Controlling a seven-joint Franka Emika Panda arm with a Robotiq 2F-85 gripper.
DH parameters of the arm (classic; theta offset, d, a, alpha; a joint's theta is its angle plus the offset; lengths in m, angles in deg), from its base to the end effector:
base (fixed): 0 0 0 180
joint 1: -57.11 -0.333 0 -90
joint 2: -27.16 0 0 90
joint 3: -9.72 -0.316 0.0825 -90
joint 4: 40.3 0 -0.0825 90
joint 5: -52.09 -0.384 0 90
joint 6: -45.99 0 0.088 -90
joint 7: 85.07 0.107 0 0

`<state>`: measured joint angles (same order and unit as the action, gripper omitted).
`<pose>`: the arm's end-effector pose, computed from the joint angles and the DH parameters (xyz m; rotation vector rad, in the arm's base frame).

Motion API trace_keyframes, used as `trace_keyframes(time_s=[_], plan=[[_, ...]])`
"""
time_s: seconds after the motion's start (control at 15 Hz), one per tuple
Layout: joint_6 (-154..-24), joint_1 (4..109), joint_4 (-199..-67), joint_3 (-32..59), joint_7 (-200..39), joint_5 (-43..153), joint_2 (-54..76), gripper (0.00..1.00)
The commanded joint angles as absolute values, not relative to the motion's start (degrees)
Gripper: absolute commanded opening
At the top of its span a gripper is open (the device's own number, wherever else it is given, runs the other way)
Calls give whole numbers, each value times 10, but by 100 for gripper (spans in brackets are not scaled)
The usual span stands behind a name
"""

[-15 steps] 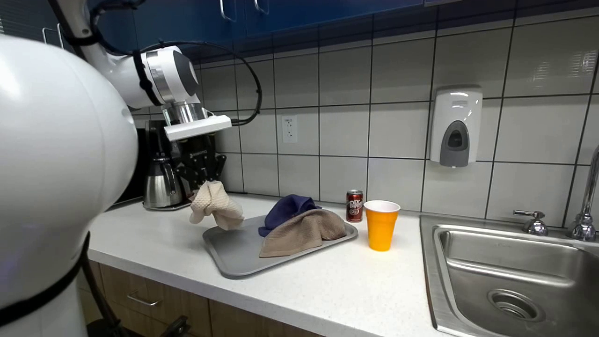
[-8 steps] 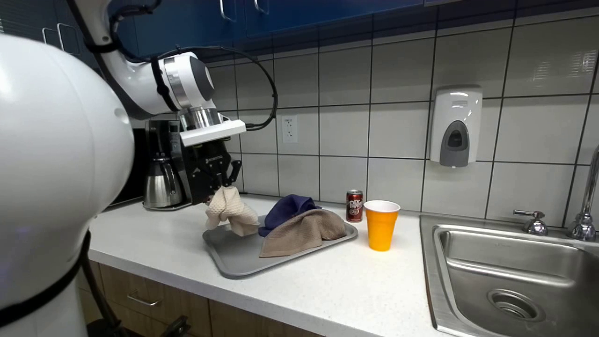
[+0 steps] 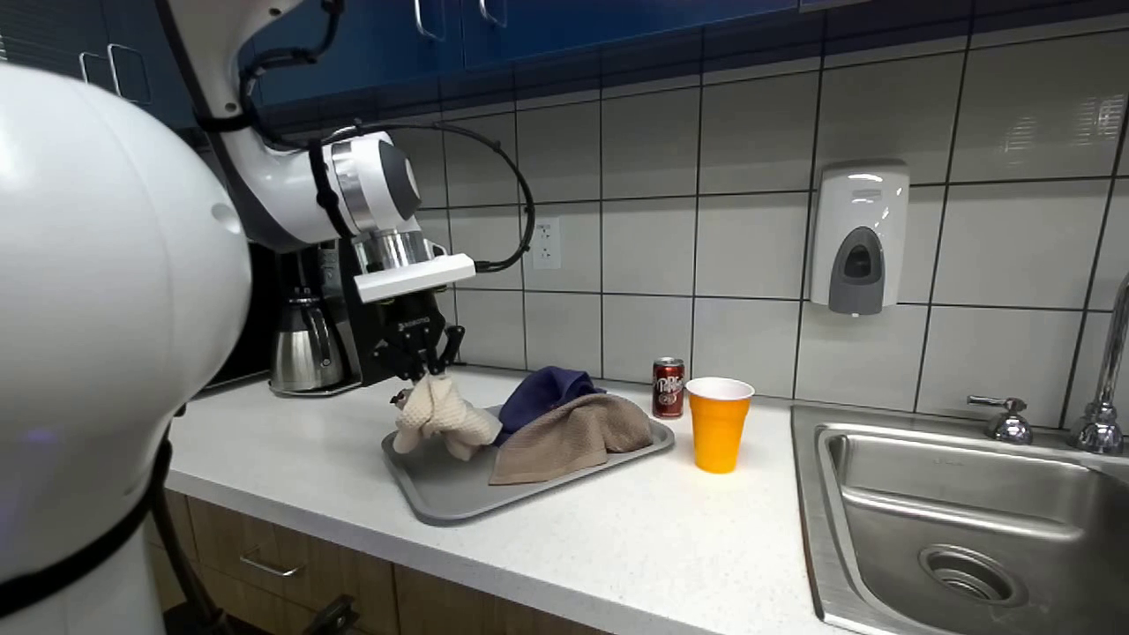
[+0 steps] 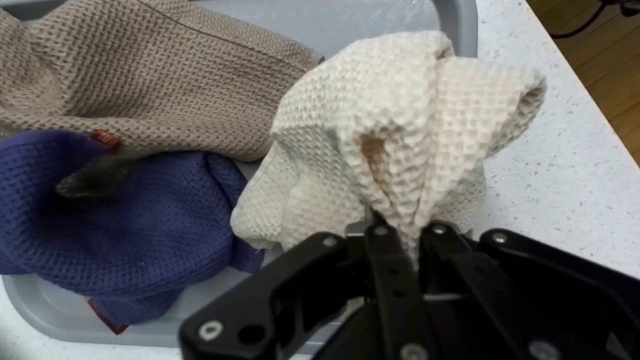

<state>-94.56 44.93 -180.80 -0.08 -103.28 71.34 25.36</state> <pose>0.4424 0.1788 0.2835 2.6016 1.3627 -0.0329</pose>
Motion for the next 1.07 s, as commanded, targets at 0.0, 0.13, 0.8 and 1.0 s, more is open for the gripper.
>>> trace_keyframes(time_s=[0.0,0.13,0.8,1.0], plan=[[-969,457,-1796,-1,-1020,729,230,2],[-974,457,-1795,1,-1019,730,222,2],[-999,458,-1798,13,-1007,733,187,2],[-1010,455,-1798,13,-1005,729,183,33]])
